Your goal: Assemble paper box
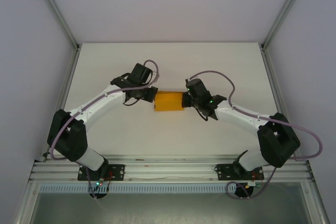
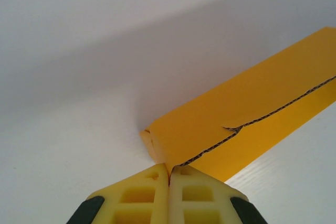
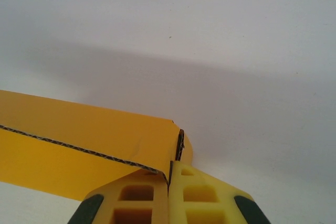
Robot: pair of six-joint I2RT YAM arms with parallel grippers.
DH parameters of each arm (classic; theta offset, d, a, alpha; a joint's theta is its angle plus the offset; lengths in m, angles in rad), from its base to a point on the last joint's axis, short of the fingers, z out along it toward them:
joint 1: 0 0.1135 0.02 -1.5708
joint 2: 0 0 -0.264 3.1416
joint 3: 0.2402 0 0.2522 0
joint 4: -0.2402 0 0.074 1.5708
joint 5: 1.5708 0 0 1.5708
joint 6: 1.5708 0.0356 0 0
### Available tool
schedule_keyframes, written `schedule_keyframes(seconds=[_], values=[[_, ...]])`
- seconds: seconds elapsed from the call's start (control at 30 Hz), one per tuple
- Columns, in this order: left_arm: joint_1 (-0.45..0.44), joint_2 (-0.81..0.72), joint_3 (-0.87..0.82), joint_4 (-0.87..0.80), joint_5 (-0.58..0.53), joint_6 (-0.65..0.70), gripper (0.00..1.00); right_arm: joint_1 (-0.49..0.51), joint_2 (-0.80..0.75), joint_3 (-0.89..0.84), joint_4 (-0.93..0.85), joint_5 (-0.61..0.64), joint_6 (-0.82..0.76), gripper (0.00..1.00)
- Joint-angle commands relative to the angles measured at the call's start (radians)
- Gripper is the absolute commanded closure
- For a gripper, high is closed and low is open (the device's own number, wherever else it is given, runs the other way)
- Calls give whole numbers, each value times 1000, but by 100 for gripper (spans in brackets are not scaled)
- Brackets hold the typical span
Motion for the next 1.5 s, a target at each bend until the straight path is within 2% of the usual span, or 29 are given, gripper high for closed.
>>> schedule_keyframes(seconds=[0.0,0.1,0.2,0.3,0.4,0.67,0.8,0.9,1.03,1.17,1.37,1.47], values=[[-4,-5,41,-54,67,-158,100,33,31,-29,-137,-7,-14,100],[12,45,93,-138,151,-196,100,41,29,-30,-142,7,-22,100],[19,94,168,-238,140,-203,100,58,30,-33,-142,29,-30,100],[52,107,208,-270,229,-204,100,68,32,-41,-134,38,-33,100],[66,109,232,-279,223,-213,100,69,32,-48,-129,39,-28,100],[97,196,291,-308,404,-231,100,71,45,-44,-143,38,-41,100],[105,224,338,-370,418,-211,100,72,45,-52,-146,56,-49,100],[107,238,365,-413,361,-186,100,72,37,-55,-147,66,-56,100],[105,246,309,-370,369,-182,100,72,30,-61,-138,62,-70,100],[76,240,233,-351,224,-155,100,73,25,-84,-101,78,-86,100],[-43,187,64,-216,-16,-209,100,72,13,-167,20,66,-124,100],[-51,160,-11,-131,10,-247,100,72,15,-185,40,37,-145,100]])
